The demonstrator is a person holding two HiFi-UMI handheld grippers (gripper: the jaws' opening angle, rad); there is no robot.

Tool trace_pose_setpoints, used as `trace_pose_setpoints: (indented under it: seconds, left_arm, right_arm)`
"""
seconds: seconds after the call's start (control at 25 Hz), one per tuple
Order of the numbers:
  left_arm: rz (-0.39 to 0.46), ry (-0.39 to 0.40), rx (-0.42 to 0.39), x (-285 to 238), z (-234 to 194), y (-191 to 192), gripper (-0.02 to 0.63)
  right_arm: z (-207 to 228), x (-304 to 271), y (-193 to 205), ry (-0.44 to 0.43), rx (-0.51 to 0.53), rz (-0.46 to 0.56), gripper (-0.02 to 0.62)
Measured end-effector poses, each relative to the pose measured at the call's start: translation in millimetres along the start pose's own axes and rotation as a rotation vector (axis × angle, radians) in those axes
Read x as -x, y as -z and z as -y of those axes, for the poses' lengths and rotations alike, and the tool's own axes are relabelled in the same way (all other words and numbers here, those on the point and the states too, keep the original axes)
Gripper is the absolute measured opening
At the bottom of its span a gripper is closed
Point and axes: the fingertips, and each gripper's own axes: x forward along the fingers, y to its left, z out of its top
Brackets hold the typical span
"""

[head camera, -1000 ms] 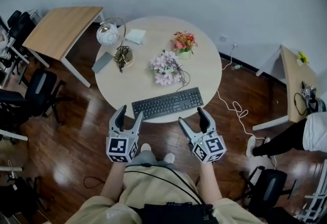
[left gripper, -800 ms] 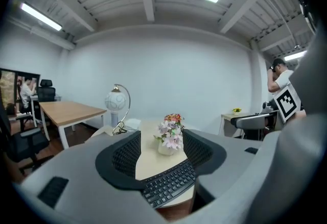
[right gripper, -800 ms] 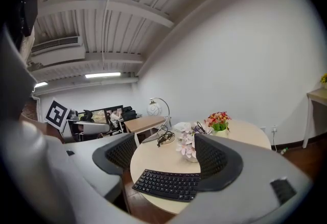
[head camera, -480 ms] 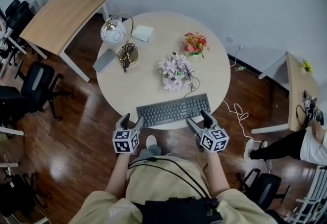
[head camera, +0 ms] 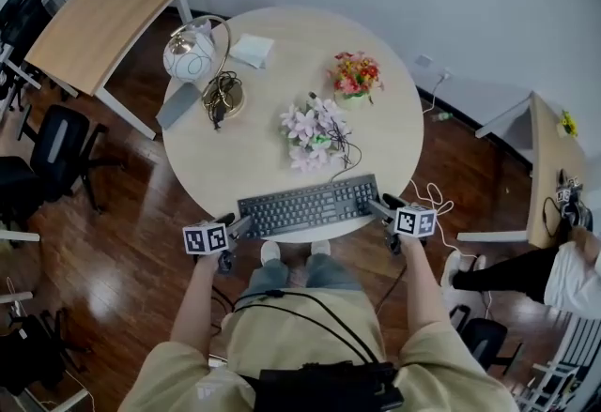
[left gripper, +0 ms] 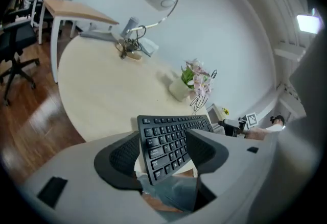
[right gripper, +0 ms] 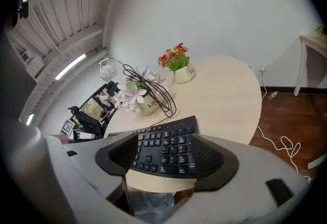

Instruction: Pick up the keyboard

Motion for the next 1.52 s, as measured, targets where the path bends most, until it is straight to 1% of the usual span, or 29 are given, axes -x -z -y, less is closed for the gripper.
trace_pose_setpoints:
  seconds: [0.08,0.16,0.24,0.28,0.36,0.4,0.44,0.52,0.56,0.6,0.64,0.72,0.8,0.84,0.92,1.0,1.16,1.36,1.52]
  left_arm:
    - [-0.078,-0.019,-0.01,-12.6,-2.5,13.3,0.29]
    - [-0.142,-0.062,-0.031,-21.5,-8.3,24.8,0.288]
    - [-0.16,-0.089,-0.027,-26.1,-13.1,26.4,0.284]
    - [-0.154,-0.092,-0.012,-26.5,-13.9,25.4,0.266]
    - [-0.125,-0.078,0.031,-25.5,-13.5,22.4,0.261]
    - [-0.107,-0.067,0.048,-25.8,-13.1,19.1,0.259]
    - [-0.091,-0.055,0.059,-27.3,-12.5,15.4,0.251]
    - [-0.072,-0.043,0.067,-33.7,-9.7,10.7,0.229]
    - [-0.064,-0.053,0.069,-37.9,-9.3,8.6,0.225]
    - [-0.053,-0.079,0.071,-41.4,-11.2,5.6,0.218]
    - [-0.04,-0.11,0.073,-43.7,-14.6,2.2,0.176]
    - [-0.03,-0.146,0.076,-44.8,-19.3,-1.1,0.162]
    - [-0.043,-0.151,0.06,-42.7,-17.2,-0.4,0.155]
    - [-0.048,-0.15,0.043,-39.9,-13.6,-0.8,0.155]
    - [-0.032,-0.139,0.007,-28.5,-2.8,-5.5,0.155]
    - [0.024,-0.122,-0.031,-9.9,14.9,-18.3,0.153]
    - [0.194,-0.105,-0.15,36.3,62.4,-67.0,0.153]
    - [0.43,-0.095,-0.333,101.4,118.0,-152.7,0.153]
    - [0.592,-0.102,-0.467,149.1,156.3,-214.8,0.155]
  right_arm:
    - [22.4,-8.8,3.3,-0.024,-0.009,-0.076,0.319]
    - [44.7,-17.5,9.3,-0.044,-0.024,-0.15,0.303]
    - [62.4,-28.7,14.4,-0.066,-0.037,-0.212,0.291]
    - [66.8,-33.3,16.4,-0.081,-0.043,-0.236,0.281]
    - [69.1,-41.3,20.0,-0.119,-0.062,-0.267,0.267]
    - [66.7,-46.1,19.1,-0.144,-0.065,-0.273,0.263]
    - [61.0,-50.5,15.6,-0.173,-0.058,-0.274,0.243]
    - [47.6,-55.4,10.7,-0.219,-0.037,-0.282,0.225]
    - [45.6,-56.7,11.1,-0.219,-0.033,-0.288,0.222]
    - [47.4,-58.2,12.5,-0.208,-0.034,-0.29,0.197]
    - [51.5,-60.1,14.7,-0.194,-0.044,-0.289,0.179]
    - [56.9,-62.7,19.1,-0.177,-0.074,-0.279,0.178]
    - [51.5,-59.2,17.2,-0.168,-0.066,-0.266,0.178]
    - [47.2,-55.0,13.9,-0.168,-0.051,-0.251,0.178]
    - [39.4,-42.8,3.1,-0.18,-0.026,-0.186,0.176]
    - [27.0,-24.3,-17.2,-0.195,0.02,-0.099,0.17]
    - [-16.1,23.8,-84.4,-0.223,0.144,0.108,0.17]
    - [-80.0,84.6,-185.9,-0.275,0.298,0.375,0.17]
    - [-123.4,120.4,-248.8,-0.309,0.381,0.531,0.17]
